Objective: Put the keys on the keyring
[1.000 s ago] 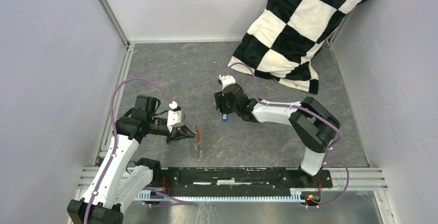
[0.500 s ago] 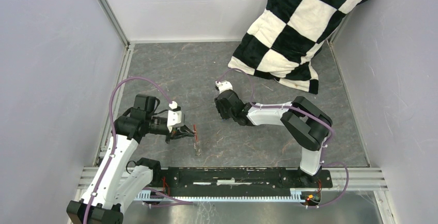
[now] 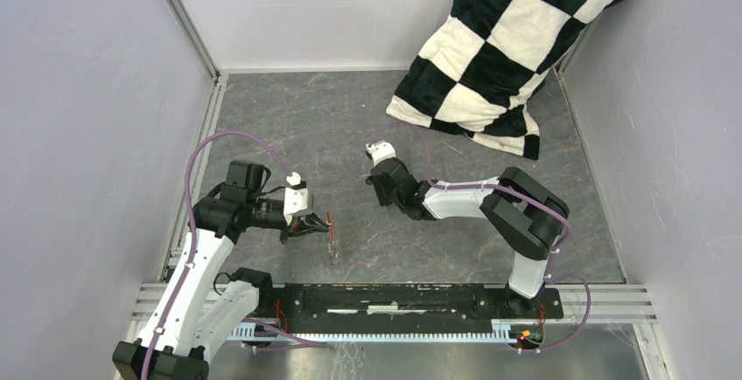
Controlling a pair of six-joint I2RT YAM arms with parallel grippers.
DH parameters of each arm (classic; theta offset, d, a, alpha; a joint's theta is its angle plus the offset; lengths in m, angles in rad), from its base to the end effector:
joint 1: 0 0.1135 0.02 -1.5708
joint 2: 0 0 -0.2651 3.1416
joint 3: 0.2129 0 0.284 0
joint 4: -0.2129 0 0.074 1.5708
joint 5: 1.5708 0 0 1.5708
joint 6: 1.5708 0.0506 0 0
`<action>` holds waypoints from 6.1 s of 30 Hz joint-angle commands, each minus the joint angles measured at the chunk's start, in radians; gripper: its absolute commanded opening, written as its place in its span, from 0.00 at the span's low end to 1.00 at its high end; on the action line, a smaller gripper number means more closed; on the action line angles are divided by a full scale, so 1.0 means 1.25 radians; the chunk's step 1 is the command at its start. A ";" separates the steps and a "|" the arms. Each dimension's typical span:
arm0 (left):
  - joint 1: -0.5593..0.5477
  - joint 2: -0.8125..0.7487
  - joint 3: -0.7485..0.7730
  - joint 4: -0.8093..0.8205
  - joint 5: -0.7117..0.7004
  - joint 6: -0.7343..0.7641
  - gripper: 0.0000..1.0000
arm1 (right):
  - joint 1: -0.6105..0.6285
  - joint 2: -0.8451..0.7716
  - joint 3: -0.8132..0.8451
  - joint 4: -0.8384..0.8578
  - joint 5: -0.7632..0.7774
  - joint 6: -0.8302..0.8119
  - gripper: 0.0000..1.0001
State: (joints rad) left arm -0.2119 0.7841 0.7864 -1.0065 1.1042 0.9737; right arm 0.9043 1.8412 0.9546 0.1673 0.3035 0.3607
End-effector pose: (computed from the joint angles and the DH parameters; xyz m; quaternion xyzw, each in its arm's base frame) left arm 0.1486 -0.0782 0.2797 0.5783 0.5961 -0.3790 0.4081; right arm 0.2621 0.3088 0.1112 -0.1815 0.8840 0.1303 0.4107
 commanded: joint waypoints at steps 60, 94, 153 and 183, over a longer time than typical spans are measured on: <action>-0.002 -0.020 0.042 -0.028 0.005 0.060 0.02 | -0.016 -0.329 -0.404 0.200 -0.180 -0.146 0.24; -0.003 -0.024 0.052 -0.032 -0.018 0.045 0.02 | 0.108 -0.317 -0.414 0.295 -0.098 -0.281 0.42; -0.002 -0.022 0.072 -0.068 -0.024 0.069 0.02 | -0.074 -0.286 -0.432 0.221 -0.407 -0.162 0.36; -0.003 -0.018 0.082 -0.069 -0.030 0.070 0.02 | -0.051 -0.405 -0.434 0.128 -0.274 -0.247 0.41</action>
State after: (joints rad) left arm -0.2119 0.7712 0.8520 -1.0981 1.0485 1.0222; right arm 0.8360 1.3823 0.3904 0.3637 -0.0437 0.0948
